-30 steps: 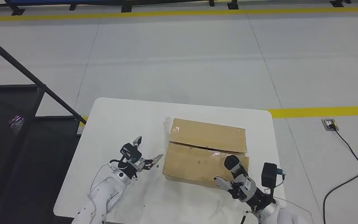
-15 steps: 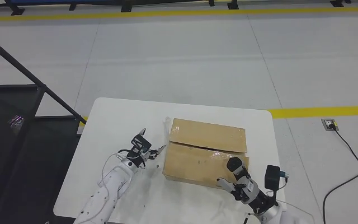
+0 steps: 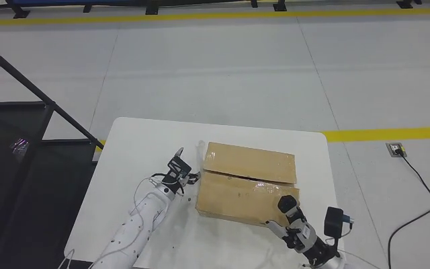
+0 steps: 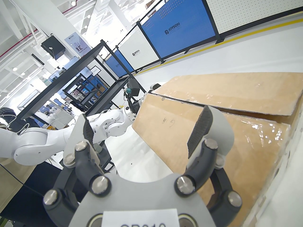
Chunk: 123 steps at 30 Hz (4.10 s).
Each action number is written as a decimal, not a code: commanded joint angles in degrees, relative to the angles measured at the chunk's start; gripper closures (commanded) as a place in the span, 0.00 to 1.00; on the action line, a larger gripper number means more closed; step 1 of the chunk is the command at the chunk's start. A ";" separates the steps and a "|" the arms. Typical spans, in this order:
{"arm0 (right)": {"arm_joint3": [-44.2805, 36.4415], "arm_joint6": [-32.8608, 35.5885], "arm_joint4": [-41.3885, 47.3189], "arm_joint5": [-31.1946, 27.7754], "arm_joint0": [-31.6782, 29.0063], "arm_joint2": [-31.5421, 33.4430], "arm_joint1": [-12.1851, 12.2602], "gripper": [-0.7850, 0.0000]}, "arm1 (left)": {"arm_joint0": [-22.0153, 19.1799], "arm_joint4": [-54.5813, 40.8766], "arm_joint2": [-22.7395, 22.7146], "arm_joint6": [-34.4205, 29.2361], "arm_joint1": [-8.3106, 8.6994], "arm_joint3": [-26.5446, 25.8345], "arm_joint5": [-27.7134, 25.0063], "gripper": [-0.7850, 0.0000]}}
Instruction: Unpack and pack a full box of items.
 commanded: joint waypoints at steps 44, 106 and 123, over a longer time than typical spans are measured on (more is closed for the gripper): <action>3.41 6.00 3.06 1.31 7.76 -3.75 0.08 0.00 | 19.32 8.96 -16.54 -4.00 5.59 -20.87 -5.52 0.00; 4.32 6.90 3.71 1.86 8.77 -4.58 0.37 0.00 | 19.80 0.43 -21.88 -1.95 5.24 -19.46 -1.97 0.00; 2.46 14.69 5.92 2.71 8.40 -2.01 1.10 0.00 | 27.35 -3.24 -28.39 -1.43 6.80 -33.41 -13.16 0.00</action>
